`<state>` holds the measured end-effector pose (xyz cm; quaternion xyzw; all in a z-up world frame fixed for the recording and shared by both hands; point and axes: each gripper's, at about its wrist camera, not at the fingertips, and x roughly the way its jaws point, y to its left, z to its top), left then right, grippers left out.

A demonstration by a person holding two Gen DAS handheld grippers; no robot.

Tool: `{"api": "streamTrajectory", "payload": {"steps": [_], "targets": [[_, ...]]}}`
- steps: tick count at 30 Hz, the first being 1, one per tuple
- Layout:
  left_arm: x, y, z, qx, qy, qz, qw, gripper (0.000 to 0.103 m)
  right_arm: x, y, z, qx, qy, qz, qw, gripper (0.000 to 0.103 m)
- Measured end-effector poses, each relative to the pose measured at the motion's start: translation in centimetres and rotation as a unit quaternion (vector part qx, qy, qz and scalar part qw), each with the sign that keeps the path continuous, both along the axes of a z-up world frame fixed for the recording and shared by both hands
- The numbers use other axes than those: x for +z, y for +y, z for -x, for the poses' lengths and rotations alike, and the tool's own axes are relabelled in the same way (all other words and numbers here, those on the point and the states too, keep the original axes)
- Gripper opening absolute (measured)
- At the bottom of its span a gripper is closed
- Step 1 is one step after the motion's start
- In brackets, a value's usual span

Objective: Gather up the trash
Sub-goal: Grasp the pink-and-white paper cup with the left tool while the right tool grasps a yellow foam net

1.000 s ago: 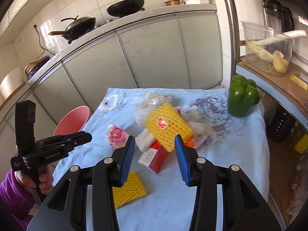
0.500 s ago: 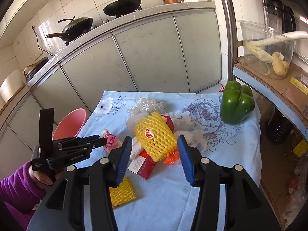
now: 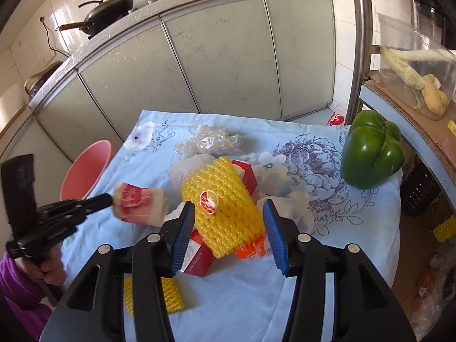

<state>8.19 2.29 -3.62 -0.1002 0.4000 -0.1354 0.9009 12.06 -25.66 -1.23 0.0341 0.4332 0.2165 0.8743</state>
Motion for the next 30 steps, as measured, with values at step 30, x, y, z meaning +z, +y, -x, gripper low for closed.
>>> {"api": "streamTrajectory", "payload": {"steps": [30], "targets": [[1.2, 1.9, -3.0, -0.139, 0.028, -0.026, 0.9896, 0.037, 3.6, 1.3, 4.7, -0.005, -0.046, -0.015, 0.999, 0.011]]}}
